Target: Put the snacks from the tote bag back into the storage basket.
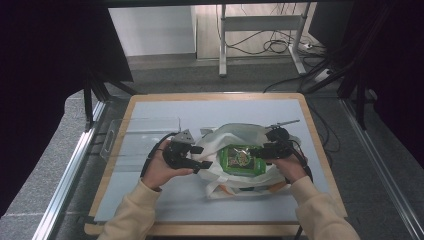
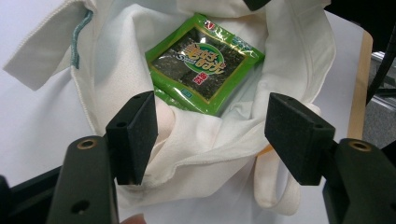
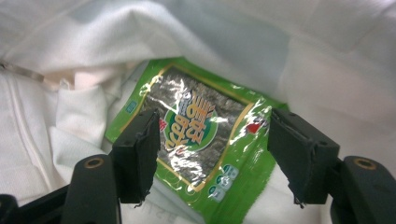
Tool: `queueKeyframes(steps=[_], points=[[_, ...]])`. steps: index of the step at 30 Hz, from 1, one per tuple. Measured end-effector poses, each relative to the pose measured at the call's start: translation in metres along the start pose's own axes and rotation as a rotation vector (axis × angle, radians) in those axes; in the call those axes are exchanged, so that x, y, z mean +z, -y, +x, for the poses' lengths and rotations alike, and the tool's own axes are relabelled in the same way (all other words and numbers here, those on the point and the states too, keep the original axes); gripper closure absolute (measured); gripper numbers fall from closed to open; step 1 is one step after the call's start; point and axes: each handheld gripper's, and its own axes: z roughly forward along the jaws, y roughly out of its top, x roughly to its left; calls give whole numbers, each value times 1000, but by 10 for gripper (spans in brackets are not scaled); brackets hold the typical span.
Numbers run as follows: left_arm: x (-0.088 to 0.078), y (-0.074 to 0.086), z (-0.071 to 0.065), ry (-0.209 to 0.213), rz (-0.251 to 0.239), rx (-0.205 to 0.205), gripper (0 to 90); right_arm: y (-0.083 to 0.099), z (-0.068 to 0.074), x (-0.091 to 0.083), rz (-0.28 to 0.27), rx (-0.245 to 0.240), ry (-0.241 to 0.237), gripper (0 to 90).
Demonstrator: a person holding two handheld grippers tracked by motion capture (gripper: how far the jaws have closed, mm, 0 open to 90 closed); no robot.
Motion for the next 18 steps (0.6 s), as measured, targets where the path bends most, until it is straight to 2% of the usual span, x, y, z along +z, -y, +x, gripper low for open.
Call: queueKeyframes(steps=[1, 5, 18], points=[[0, 0, 0, -1, 2, 10, 337, 0, 1, 2, 9, 6, -3, 342], [-1, 0, 0, 3, -1, 3, 334, -2, 4, 7, 35, 24, 1, 332], [1, 0, 1, 16, -1, 15, 329, -9, 5, 33, 160, 87, 76, 261]])
